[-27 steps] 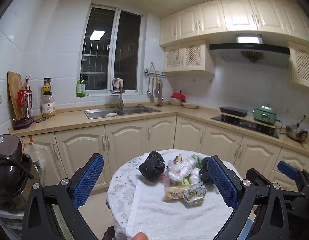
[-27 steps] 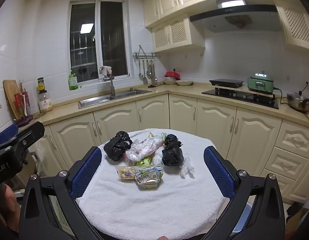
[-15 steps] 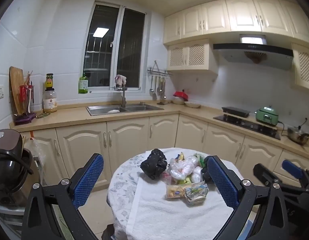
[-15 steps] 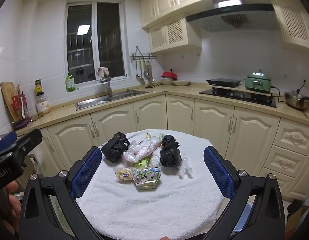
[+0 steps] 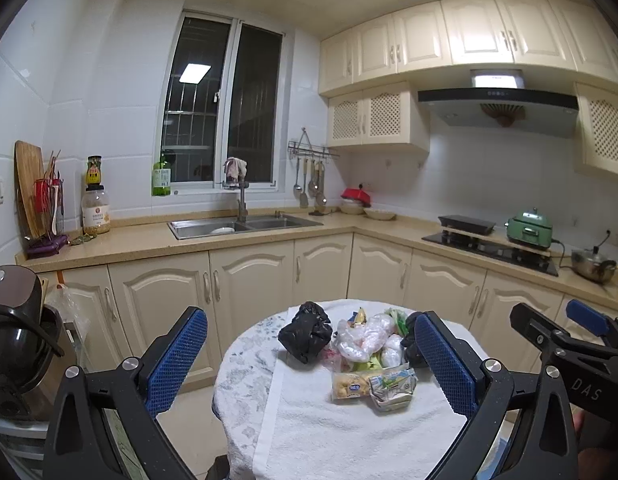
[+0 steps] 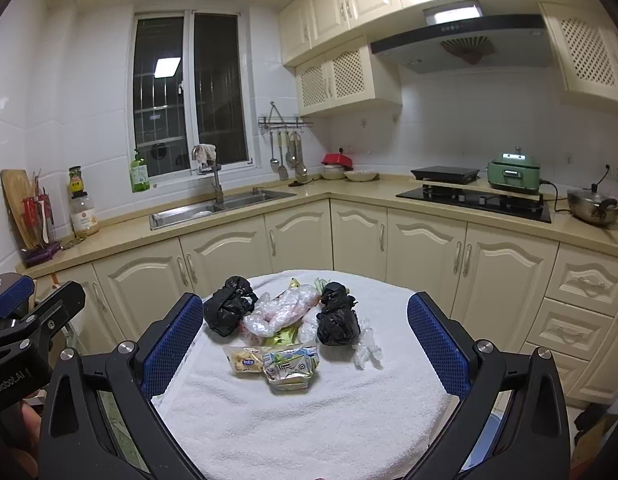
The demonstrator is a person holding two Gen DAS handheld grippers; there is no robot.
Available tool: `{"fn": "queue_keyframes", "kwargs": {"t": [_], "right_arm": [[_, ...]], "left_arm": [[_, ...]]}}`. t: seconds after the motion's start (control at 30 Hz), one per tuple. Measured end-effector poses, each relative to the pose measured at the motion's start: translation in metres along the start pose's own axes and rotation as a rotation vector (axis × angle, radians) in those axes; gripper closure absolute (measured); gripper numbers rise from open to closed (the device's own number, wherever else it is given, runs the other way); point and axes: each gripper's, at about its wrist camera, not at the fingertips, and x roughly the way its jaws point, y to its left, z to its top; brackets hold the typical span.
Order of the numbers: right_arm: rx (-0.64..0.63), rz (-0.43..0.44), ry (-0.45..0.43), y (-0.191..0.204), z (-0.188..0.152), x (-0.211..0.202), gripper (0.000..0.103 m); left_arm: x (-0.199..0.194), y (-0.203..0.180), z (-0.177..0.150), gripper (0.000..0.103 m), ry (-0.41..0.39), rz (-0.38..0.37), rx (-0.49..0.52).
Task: Collect trash
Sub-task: 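Move both tools toward the trash pile on the table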
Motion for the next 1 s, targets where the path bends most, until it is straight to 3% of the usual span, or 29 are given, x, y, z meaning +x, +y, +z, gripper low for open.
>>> {"fn": "queue_keyframes", "kwargs": {"t": [0.17, 0.53, 0.7, 1.0], "right_arm": [[0.007, 0.030, -0.009, -0.002, 0.003, 0.004, 0.000], [-0.059, -0.001, 0.031, 0.002, -0.004, 0.032, 0.000], [-0.054, 0.015, 0.090, 0.001, -0.014, 0.062, 0.000], [-0.092, 0.031, 0.248, 0.002, -0.053, 0.133, 0.000]], "left_arm": [[0.003, 0.001, -0.001, 0.001, -0.002, 0.005, 0.002], [0.030, -0.001, -0.006, 0.001, 0.004, 0.008, 0.014], [0.061, 0.002, -0.016, 0.001, 0.031, 0.019, 0.032], [0.144, 0.008, -0.041, 0.001, 0.157, 0.031, 0.038]]}}
